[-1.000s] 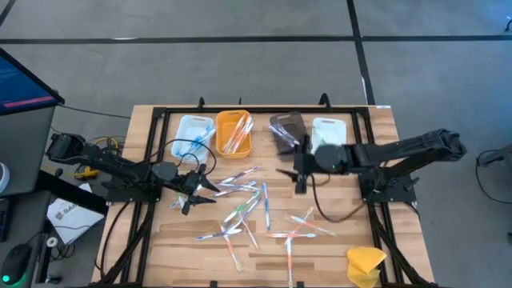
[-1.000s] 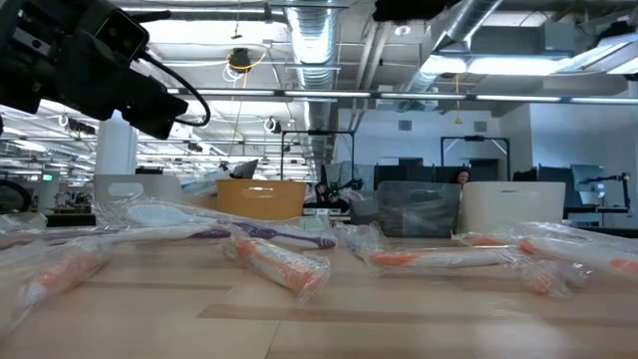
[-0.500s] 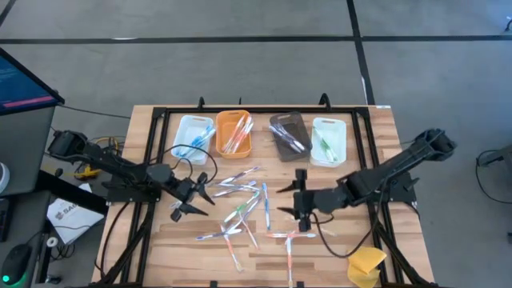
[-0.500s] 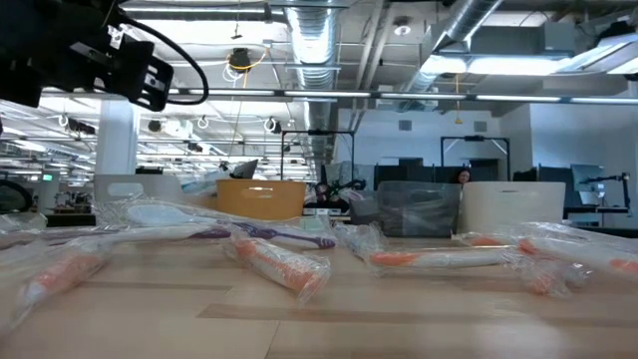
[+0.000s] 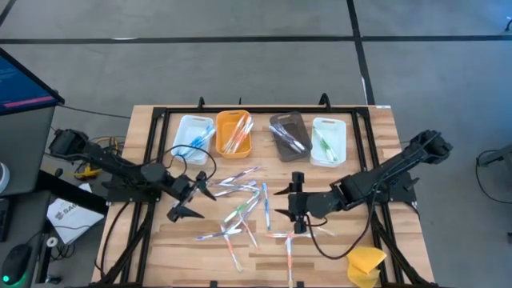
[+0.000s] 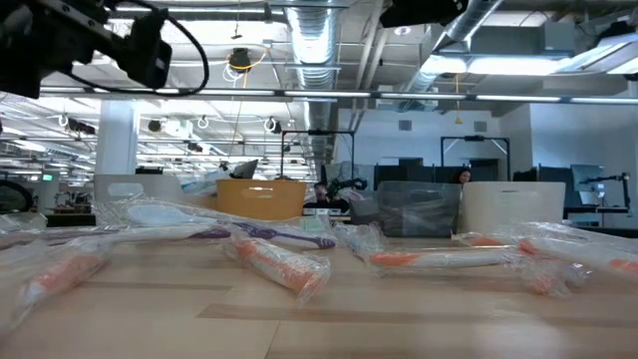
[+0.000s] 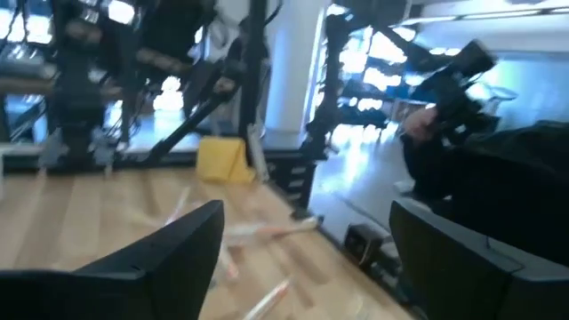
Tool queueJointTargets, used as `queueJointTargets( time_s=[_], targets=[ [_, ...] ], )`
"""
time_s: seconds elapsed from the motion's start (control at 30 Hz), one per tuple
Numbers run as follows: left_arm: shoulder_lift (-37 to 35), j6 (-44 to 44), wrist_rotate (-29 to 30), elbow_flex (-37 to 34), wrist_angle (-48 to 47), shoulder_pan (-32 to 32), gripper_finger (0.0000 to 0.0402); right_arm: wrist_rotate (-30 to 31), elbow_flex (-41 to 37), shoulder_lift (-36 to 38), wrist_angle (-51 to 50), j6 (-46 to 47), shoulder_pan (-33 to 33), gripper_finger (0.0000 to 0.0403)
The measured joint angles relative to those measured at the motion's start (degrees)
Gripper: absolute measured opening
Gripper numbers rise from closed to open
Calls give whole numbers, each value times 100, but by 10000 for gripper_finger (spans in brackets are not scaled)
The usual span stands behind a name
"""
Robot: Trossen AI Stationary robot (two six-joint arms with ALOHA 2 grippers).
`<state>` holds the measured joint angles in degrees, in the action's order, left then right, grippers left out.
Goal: Pick & Place Toothbrushes
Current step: Put the green toothbrush into right white the bin
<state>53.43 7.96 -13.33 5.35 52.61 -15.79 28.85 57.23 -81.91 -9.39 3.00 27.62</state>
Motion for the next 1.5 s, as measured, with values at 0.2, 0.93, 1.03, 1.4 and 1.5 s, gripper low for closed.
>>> queueJointTargets(
  time_s=[0.2,0.93,1.03,1.4,1.5],
  targets=[
    [0,-41,207,0,113,-416,328,-1,0,0,-4,48,2,223],
    [2024,-806,1522,1457,-169,-1414,301,-192,-109,4,-129,696,50,223],
    [2000,-794,2070,1451,-545,-1386,301,-197,-109,4,-97,1144,55,223],
    [1694,-440,2326,1451,-934,-1386,301,-622,-99,-931,1292,938,-253,223],
    [1281,-123,2526,1451,-1439,-1381,301,-696,-22,-1432,1583,427,-373,223]
  ],
)
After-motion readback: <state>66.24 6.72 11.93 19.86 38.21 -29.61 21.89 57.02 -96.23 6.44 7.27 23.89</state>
